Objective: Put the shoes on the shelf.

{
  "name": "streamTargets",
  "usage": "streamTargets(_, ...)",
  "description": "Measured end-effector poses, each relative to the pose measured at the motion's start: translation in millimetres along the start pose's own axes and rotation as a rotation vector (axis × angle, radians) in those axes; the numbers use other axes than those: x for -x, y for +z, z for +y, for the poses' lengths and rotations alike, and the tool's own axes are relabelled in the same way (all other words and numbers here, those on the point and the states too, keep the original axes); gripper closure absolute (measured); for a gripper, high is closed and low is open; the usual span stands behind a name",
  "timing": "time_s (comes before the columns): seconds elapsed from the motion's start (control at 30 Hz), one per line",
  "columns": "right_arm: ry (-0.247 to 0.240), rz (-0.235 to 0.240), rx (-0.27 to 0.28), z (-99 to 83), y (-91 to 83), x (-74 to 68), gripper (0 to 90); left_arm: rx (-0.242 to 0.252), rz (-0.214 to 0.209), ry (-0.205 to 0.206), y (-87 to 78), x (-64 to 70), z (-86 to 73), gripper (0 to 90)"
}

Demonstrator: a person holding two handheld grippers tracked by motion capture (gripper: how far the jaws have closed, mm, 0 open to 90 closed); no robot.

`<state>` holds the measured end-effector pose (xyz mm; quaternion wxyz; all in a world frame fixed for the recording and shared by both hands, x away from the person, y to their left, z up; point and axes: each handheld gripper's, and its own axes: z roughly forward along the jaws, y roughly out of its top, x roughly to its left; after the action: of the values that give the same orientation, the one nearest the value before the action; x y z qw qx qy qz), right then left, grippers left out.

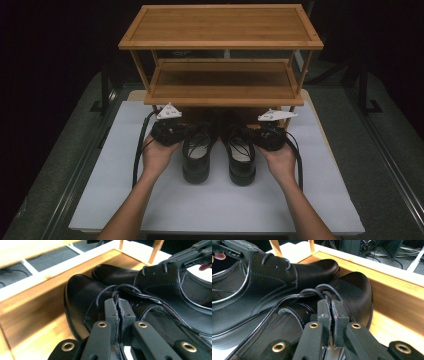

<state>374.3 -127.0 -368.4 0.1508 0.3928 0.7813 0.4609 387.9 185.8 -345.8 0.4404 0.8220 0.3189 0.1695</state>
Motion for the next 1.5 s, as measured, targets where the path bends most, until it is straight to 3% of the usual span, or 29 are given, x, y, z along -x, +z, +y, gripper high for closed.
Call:
streamTargets(0.53, 0.003, -0.083, 0.020, 17.8, 38.3, 22.1, 86.6, 0.017, 0.091, -0.008, 47.5, -21.3, 7.4, 87.7)
streamTargets(0.87, 0.019, -0.075, 0.017, 14.5, 45.3, 23.0, 84.4, 0.008, 0.066, -0.008, 51.9, -23.3, 1.2, 86.1)
streamTargets(0.97, 0.042, -0.046, 0.012, 15.1, 42.7, 22.8, 75.9, 0.002, 0.042, -0.007, 49.0, -23.4, 1.1, 79.1)
streamTargets(1.07, 0.054, -0.027, 0.001, 16.0, 34.4, 21.6, 57.8, 0.003, 0.025, -0.016, 39.8, -22.8, 2.3, 58.3)
streamTargets(1.17, 0.031, -0.017, 0.001, 14.4, 23.2, 18.6, 46.5, 0.022, 0.000, -0.006, 25.8, -21.4, 1.4, 49.3)
streamTargets(1.23, 0.016, -0.019, -0.006, 11.1, 15.2, 14.2, 38.3, 0.006, -0.020, -0.010, 17.4, -19.8, -0.7, 40.7)
streamTargets(1.43, -0.004, 0.020, -0.013, -7.8, -5.7, 3.7, 25.6, 0.011, -0.061, -0.010, -9.4, -11.6, -15.9, 25.7)
streamTargets(1.5, -0.007, 0.027, -0.022, -14.9, -11.2, -0.2, 21.6, -0.011, -0.062, 0.001, -14.3, -7.7, -22.8, 20.3)
